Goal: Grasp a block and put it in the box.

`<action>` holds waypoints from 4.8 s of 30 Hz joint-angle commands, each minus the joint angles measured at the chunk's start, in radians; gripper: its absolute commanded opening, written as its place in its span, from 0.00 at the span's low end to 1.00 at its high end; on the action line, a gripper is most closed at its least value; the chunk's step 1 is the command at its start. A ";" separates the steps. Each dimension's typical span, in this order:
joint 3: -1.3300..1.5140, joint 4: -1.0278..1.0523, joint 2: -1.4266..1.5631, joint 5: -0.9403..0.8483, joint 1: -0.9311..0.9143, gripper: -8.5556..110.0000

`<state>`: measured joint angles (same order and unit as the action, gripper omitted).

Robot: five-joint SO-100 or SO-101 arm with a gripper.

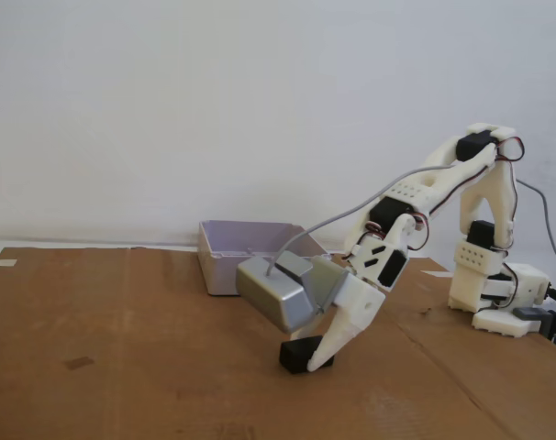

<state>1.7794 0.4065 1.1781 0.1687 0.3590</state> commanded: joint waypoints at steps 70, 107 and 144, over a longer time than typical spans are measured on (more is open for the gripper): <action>-0.084 -0.005 0.502 0.003 -0.545 0.19; -0.071 -0.008 0.373 0.002 -0.831 0.19; 0.029 -0.020 0.265 -0.051 -0.813 0.19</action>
<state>1.8454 0.4080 1.4036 0.1273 -0.4663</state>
